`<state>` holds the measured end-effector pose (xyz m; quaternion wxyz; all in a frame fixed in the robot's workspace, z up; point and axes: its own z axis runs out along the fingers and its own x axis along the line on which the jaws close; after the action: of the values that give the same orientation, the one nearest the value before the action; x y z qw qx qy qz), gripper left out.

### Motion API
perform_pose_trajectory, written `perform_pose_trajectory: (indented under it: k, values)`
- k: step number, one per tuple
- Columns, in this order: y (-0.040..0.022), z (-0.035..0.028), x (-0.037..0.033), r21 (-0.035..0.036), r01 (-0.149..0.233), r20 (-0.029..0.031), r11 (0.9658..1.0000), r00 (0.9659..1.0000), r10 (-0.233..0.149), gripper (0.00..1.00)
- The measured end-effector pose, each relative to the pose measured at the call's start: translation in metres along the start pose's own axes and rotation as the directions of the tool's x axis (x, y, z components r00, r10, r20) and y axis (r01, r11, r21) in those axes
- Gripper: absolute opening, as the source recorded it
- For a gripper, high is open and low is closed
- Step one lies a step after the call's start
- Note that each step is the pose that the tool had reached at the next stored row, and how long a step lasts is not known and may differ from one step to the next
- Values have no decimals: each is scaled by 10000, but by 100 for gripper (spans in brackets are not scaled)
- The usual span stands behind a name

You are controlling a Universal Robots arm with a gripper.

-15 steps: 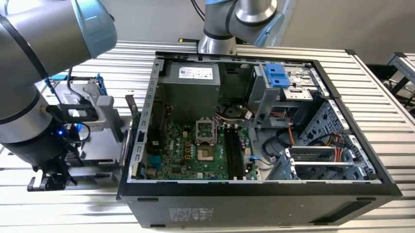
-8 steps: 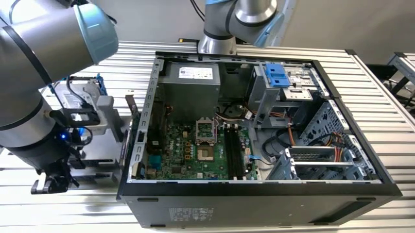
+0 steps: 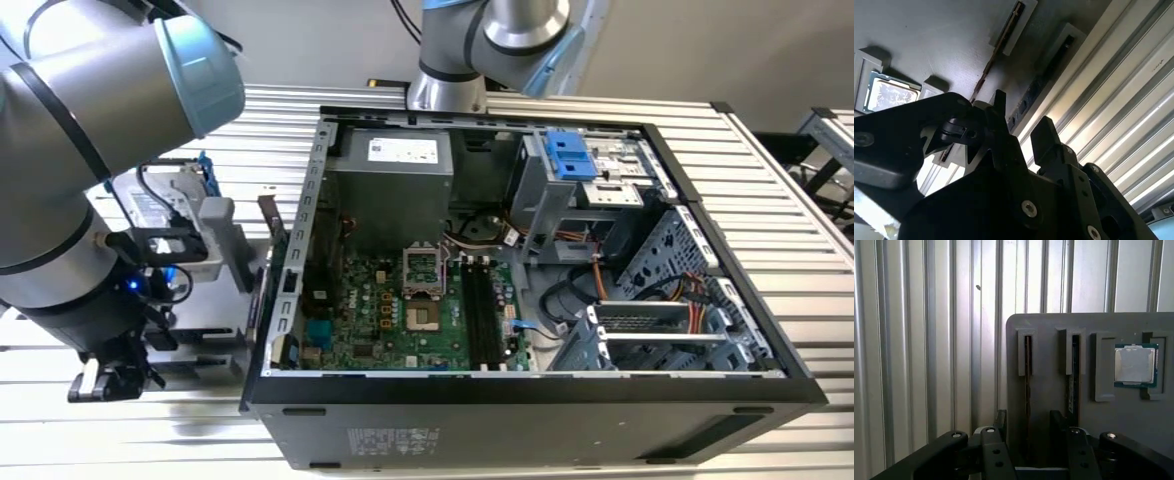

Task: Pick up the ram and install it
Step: 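Pick up the ram and move it above insertion slot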

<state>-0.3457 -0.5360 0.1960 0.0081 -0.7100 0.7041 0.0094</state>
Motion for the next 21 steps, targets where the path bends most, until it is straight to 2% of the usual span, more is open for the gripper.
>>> perform_pose_trajectory:
  k: [5, 6, 21]
  values:
    - [0, 1, 0, 2, 0, 2, 10000, 10000, 0, 100]
    - [0, 1, 0, 1, 0, 2, 10000, 10000, 0, 0]
    - [2, 1, 0, 1, 0, 2, 10000, 10000, 0, 0]
